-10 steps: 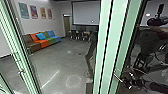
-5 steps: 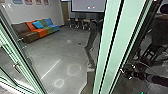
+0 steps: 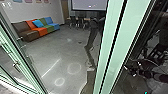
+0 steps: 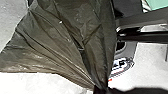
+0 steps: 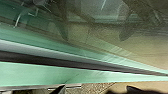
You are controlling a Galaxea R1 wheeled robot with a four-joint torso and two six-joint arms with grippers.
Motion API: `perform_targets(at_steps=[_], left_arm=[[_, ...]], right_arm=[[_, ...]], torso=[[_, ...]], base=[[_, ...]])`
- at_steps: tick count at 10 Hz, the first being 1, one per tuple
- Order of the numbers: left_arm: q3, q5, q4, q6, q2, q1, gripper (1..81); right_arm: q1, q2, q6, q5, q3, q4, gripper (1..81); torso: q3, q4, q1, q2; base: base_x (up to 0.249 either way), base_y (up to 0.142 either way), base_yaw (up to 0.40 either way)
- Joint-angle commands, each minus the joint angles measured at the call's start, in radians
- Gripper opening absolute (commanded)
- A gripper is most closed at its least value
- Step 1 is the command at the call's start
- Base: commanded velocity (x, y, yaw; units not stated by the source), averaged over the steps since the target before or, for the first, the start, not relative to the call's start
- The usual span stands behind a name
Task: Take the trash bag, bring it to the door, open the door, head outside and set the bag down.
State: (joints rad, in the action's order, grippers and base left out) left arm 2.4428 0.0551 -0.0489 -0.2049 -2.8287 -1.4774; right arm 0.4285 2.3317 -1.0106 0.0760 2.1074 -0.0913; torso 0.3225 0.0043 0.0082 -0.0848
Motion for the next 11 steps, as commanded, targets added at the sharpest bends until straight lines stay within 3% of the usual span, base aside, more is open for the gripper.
perform_targets(at_steps=[1,2,3,7,8,11], left_arm=[[-0.007,0.077,-0.006,-0.002,0.009,0.016,1.0],[-0.007,0.077,-0.005,-0.002,0.009,0.016,1.0],[-0.007,0.077,-0.005,-0.001,0.009,0.016,1.0],[-0.007,0.077,-0.005,-0.002,0.012,0.016,1.0],[-0.007,0.077,-0.005,-0.002,0.011,0.016,1.0],[-0.007,0.077,-0.005,-0.002,0.009,0.016,1.0]], right_arm=[[-0.01,-0.263,-0.006,0.242,-0.027,0.022,81.1],[-0.015,-0.316,-0.005,0.24,-0.061,0.022,81.1],[-0.018,-0.355,-0.005,0.24,-0.087,0.027,81.1],[-0.039,-0.401,-0.005,0.242,-0.115,0.031,81.1],[-0.047,-0.403,-0.005,0.242,-0.115,0.042,81.1],[-0.061,-0.412,-0.005,0.251,-0.113,0.094,81.1]], torso=[[0.0,0.0,0.0,0.0],[0.0,0.0,0.0,0.0],[0.001,-0.046,0.001,0.0],[0.002,-0.133,-0.001,0.0],[0.002,-0.162,-0.002,0.0],[-0.038,-0.232,0.0,0.001]], base=[[0.0,0.0,0.0],[0.0,0.0,0.0],[0.0,0.0,0.0],[0.0,0.0,0.0],[0.0,0.0,0.0],[0.0,0.0,0.0]])
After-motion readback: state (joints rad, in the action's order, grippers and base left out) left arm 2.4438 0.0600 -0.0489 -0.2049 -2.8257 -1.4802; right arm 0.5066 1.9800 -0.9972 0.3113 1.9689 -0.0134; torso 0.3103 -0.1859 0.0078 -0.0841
